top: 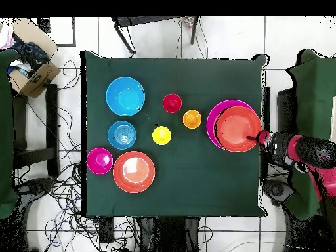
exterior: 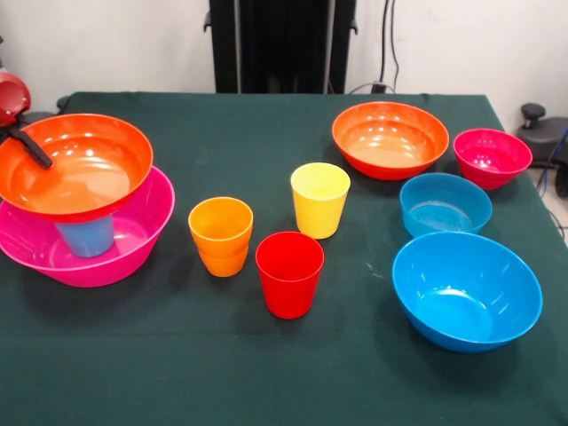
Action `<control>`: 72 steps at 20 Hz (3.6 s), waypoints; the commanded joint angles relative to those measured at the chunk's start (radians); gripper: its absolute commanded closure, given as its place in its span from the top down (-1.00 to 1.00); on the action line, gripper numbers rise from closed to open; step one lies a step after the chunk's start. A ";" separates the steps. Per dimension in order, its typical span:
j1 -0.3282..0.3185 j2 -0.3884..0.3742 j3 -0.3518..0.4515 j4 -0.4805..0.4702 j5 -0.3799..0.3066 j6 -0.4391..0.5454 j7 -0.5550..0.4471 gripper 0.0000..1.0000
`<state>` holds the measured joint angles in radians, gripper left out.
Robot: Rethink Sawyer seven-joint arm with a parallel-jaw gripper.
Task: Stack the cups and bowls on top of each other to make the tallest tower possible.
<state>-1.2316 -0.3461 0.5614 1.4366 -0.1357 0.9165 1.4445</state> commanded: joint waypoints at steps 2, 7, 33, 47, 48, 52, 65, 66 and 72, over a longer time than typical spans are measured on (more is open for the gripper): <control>0.035 0.014 0.004 -0.029 -0.061 0.044 -0.102 -1.00; 0.030 0.010 0.004 -0.013 -0.066 0.041 -0.109 -1.00; 0.042 0.002 -0.013 -0.025 -0.089 0.045 -0.113 -1.00; 0.035 -0.004 -0.017 -0.006 -0.117 0.007 -0.130 -1.00; 0.034 -0.008 -0.017 0.002 -0.120 -0.003 -0.128 -1.00; 0.024 -0.025 -0.009 0.013 -0.128 0.001 -0.131 -1.00; 0.007 -0.010 0.002 0.031 -0.144 -0.031 -0.135 -1.00; 0.009 -0.008 0.003 0.028 -0.144 -0.033 -0.134 -1.00; 0.011 -0.013 0.000 0.031 -0.145 -0.030 -0.128 -1.00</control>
<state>-1.2389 -0.3439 0.5620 1.4368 -0.1786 0.9169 1.4445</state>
